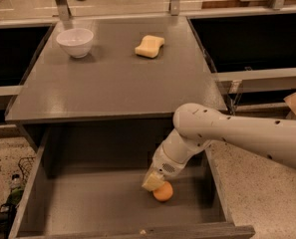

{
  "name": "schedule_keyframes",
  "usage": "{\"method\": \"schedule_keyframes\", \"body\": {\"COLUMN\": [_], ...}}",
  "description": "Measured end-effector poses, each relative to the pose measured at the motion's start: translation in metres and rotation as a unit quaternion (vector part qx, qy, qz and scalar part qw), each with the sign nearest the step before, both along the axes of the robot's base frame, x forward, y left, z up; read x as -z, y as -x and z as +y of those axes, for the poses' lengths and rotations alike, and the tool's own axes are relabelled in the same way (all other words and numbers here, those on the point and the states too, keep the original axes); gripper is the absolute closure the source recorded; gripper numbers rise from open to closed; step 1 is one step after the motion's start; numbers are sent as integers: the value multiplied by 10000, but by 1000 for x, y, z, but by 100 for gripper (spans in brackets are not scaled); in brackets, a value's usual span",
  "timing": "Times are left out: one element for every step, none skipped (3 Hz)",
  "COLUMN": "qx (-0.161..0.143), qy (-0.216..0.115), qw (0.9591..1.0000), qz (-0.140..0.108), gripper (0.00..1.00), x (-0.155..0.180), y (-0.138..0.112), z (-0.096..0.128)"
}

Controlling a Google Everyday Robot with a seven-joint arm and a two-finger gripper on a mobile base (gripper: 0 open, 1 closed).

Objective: Pick orange from top drawer and place on counter

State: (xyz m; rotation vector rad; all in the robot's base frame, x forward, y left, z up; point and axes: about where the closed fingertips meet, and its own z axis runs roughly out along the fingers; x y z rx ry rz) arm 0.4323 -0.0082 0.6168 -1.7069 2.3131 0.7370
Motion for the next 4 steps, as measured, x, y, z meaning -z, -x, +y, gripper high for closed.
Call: {"method": "schedule_keyframes", "body": {"qx": [0,-1,-1,-1], "qy": [0,0,0,0], "qw": [10000,10000,10000,10000], "qz": [0,0,0,0], "gripper": [86,55,31,8], "x": [0,0,0,0], "y": [0,0,0,0], "z": [0,0,0,0]}}
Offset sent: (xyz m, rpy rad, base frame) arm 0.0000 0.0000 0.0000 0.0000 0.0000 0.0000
